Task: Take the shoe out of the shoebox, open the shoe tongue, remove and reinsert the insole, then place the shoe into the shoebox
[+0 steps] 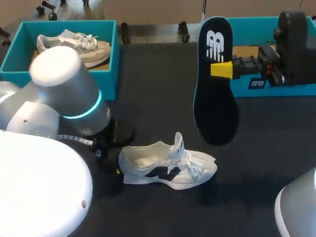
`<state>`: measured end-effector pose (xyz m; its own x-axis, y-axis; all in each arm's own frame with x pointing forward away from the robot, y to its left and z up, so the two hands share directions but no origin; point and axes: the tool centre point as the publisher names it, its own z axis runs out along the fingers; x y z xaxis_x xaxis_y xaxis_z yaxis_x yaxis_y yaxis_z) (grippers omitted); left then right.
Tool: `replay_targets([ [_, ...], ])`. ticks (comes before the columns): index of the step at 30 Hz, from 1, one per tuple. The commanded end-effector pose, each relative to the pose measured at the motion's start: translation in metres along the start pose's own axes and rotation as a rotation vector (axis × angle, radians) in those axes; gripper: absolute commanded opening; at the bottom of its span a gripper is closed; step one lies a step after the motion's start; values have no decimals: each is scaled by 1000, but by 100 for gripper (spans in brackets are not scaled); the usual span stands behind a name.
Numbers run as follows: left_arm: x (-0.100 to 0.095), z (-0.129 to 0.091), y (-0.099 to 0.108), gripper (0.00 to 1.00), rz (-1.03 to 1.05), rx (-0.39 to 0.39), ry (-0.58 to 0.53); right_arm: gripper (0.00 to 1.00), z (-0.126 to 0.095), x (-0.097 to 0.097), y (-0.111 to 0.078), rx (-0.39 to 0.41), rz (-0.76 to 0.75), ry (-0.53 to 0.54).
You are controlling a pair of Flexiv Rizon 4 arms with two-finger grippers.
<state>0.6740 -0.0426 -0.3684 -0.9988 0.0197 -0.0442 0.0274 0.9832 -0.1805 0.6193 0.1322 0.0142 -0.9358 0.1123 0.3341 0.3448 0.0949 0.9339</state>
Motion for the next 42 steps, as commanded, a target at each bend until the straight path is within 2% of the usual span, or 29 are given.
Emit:
replay_targets([
  [1, -2, -1, -3, 100, -4, -84, 0, 0, 3, -1, 1, 3, 2, 0],
  [7, -2, -6, -8, 100, 2, -77, -5, 0, 3, -1, 1, 3, 2, 0],
  [13, -8, -28, -23, 100, 35, -56, -63, 0, 3, -1, 1, 3, 2, 0],
  [23, -26, -44, -61, 100, 67, 34, -80, 0, 3, -1, 1, 3, 2, 0],
  [32, -39, -22, -93, 100, 108, 23, -75, 0, 3, -1, 1, 3, 2, 0],
  [42, -58, 10, -114, 100, 80, 18, -76, 0, 3, -1, 1, 3, 2, 0],
])
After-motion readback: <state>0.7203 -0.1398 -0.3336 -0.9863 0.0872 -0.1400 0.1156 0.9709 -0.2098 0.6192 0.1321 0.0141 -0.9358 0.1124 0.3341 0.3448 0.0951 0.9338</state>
